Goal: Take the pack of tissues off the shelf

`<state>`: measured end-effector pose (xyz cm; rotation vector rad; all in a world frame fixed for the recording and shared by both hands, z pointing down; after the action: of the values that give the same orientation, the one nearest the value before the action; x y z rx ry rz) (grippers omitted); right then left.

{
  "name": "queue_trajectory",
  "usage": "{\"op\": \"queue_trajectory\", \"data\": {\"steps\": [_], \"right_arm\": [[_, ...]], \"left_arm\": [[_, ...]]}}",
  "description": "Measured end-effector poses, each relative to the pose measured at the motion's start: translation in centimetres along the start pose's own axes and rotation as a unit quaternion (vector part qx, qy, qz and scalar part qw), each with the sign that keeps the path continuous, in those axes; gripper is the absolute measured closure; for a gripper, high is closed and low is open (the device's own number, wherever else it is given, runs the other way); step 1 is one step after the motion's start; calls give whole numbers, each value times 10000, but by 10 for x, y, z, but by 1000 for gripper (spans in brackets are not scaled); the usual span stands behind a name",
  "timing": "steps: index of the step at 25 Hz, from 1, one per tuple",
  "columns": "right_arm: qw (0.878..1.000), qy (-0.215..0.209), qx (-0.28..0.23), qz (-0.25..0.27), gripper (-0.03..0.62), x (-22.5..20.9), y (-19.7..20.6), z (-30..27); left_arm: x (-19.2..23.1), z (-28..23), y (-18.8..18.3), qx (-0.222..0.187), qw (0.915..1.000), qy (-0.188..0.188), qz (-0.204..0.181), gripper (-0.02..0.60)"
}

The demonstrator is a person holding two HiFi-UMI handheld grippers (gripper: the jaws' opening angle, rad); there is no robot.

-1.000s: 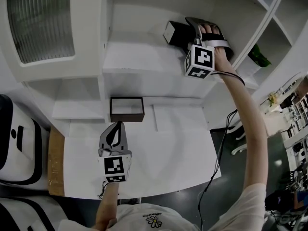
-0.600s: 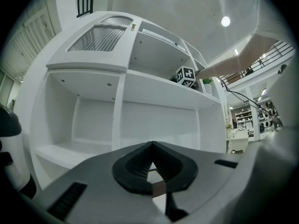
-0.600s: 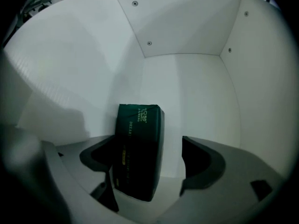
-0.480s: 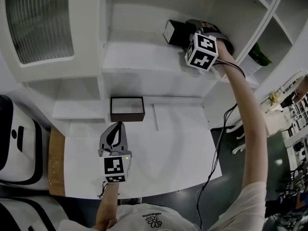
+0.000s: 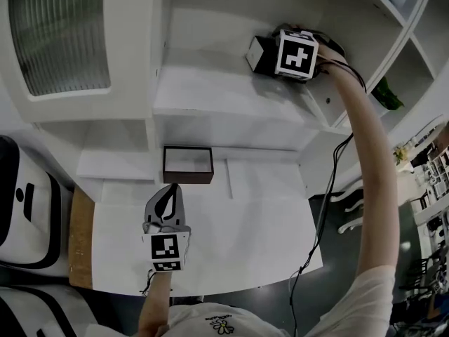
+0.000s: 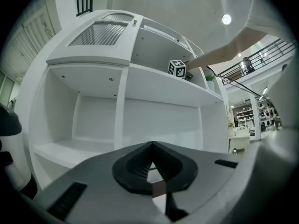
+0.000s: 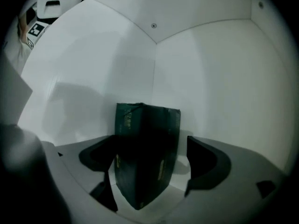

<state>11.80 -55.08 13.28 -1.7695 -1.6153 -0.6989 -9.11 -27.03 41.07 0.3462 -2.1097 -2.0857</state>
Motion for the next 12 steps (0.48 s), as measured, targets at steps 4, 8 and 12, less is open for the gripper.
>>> {"op": "queue_trajectory", "data": {"steps": [4, 8, 12], "right_arm": [[9984, -496, -1, -288, 102, -11, 5, -7], [9975, -541, -242, -373, 103, -12, 9, -6], [9935, -846, -351, -670, 147, -11, 14, -9]], "left_arm": [[12, -4, 6, 49, 9999, -158, 50, 583], [14, -12, 3, 70, 9998, -159, 117, 583], [3, -15, -3, 24, 10000, 35, 67, 583]]}}
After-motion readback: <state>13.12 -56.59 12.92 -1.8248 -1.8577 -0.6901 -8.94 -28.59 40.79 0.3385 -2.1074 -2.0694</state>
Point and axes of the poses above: the fingertips, and each gripper's own axes: z backward along the fingers, x to its left, y out of its underside, the point moved 9 cm from there along z, backward along the fingers, and after that the axes turned 4 degrees about -z, right-handed, at the moved point
